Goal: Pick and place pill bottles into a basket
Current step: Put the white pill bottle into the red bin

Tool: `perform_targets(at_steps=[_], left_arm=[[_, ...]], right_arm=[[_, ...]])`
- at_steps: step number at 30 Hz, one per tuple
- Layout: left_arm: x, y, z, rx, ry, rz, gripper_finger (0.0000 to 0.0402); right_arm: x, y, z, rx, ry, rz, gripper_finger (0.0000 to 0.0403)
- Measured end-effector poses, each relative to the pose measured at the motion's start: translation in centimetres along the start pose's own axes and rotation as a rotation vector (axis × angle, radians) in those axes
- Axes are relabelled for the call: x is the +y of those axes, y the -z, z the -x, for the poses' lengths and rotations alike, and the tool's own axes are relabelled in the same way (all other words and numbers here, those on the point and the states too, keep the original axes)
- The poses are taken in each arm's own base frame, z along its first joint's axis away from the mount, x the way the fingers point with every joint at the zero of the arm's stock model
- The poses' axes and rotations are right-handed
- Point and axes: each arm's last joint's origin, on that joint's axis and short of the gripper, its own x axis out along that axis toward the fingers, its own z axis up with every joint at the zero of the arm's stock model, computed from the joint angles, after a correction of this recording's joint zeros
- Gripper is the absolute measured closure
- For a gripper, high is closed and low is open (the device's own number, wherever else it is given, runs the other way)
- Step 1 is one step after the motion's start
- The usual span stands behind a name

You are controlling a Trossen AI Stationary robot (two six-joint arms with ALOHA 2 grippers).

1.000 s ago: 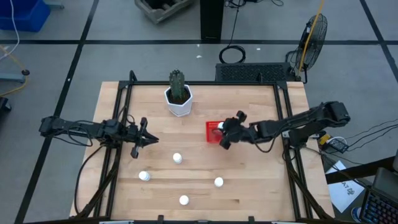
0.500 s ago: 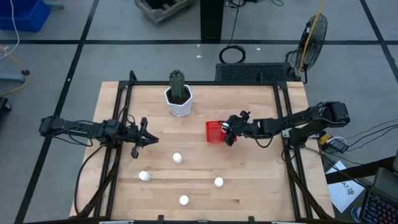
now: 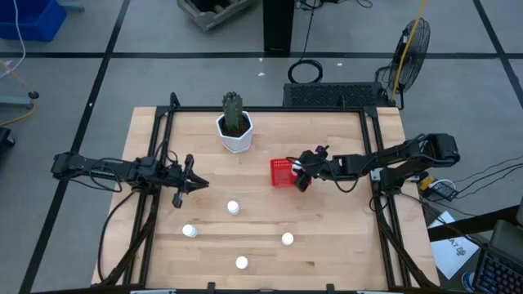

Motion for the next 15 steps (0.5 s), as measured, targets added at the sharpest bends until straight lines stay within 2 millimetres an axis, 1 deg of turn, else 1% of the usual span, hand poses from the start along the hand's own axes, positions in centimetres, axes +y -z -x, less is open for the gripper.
perform_targets(at_steps=[3, 10, 15], left_arm=[[0.00, 0.00, 0.00, 0.000, 0.000, 0.000, 0.0355], [0.00, 0.00, 0.00, 0.000, 0.000, 0.000, 0.0355], [0.00, 0.00, 0.00, 0.000, 0.000, 0.000, 0.0355]], right_arm=[[0.01, 0.01, -0.03, 0.015, -0.027, -0.009, 0.0241], [0.03, 0.02, -0.03, 0.017, -0.034, -0.002, 0.0223], [0.03, 0.02, -0.03, 0.017, -0.034, 0.005, 0.0223]])
